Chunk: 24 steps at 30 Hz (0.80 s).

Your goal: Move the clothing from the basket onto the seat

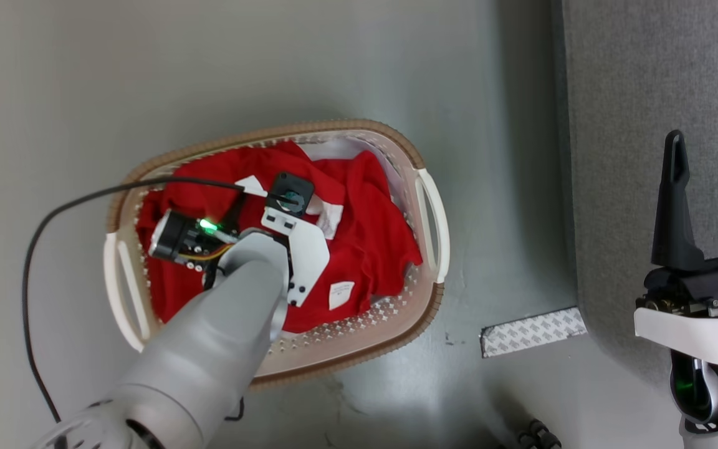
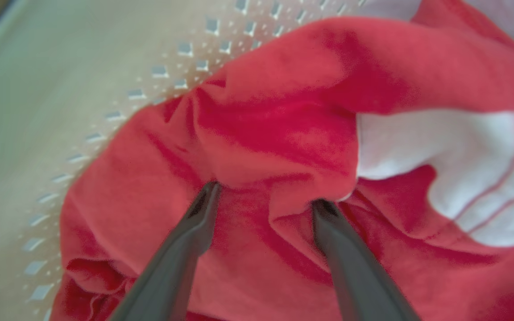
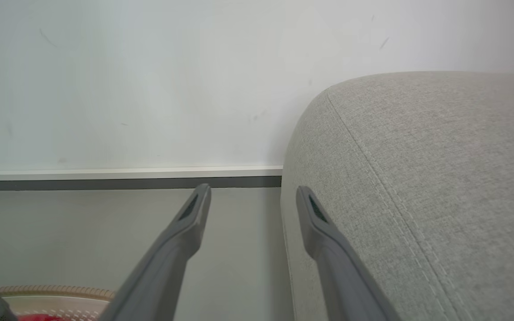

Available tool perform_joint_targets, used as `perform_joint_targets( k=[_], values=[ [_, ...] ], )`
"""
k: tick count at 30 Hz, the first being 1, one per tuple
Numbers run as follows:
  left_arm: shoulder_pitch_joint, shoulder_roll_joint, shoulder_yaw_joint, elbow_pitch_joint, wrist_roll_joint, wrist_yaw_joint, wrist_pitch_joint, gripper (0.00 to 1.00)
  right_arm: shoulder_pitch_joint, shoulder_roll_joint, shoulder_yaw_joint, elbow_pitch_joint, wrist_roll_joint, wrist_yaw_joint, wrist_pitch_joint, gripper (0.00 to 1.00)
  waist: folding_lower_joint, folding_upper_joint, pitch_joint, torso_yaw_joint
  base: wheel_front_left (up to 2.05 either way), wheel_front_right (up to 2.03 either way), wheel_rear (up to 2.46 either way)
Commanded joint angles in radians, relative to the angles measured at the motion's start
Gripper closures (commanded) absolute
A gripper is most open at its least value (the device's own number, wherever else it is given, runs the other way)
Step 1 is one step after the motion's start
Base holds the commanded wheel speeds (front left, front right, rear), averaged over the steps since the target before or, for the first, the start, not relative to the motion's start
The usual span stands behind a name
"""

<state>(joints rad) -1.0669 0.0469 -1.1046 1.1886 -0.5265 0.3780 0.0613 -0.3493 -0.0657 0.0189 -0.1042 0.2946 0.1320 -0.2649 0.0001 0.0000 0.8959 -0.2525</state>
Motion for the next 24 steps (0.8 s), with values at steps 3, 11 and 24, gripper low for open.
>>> perform_joint_targets(
  k=[3, 11, 24],
  values=[
    [-0.023, 0.006, -0.01, 0.019, -0.005, -0.014, -0.027, 1.0, -0.021, 0.006, -0.011, -0.001, 0.005, -0.002, 0.001, 0.0, -0.0001, 0.0, 0.016, -0.012, 0.0, 0.0, 0.0],
    [0.051, 0.006, -0.002, -0.07, -0.082, -0.052, -0.11, 1.0, -0.001, 0.007, -0.048, 0.038, -0.017, -0.002, 0.001, 0.0, -0.0001, 0.0, -0.086, 0.047, 0.0, 0.0, 0.0],
    [0.258, 0.005, 0.014, -0.207, -0.223, -0.09, -0.272, 1.0, 0.131, 0.0, -0.091, 0.122, -0.041, -0.002, 0.001, 0.0, -0.0001, 0.0, -0.462, 0.16, 0.0, 0.0, 0.0]
  ],
)
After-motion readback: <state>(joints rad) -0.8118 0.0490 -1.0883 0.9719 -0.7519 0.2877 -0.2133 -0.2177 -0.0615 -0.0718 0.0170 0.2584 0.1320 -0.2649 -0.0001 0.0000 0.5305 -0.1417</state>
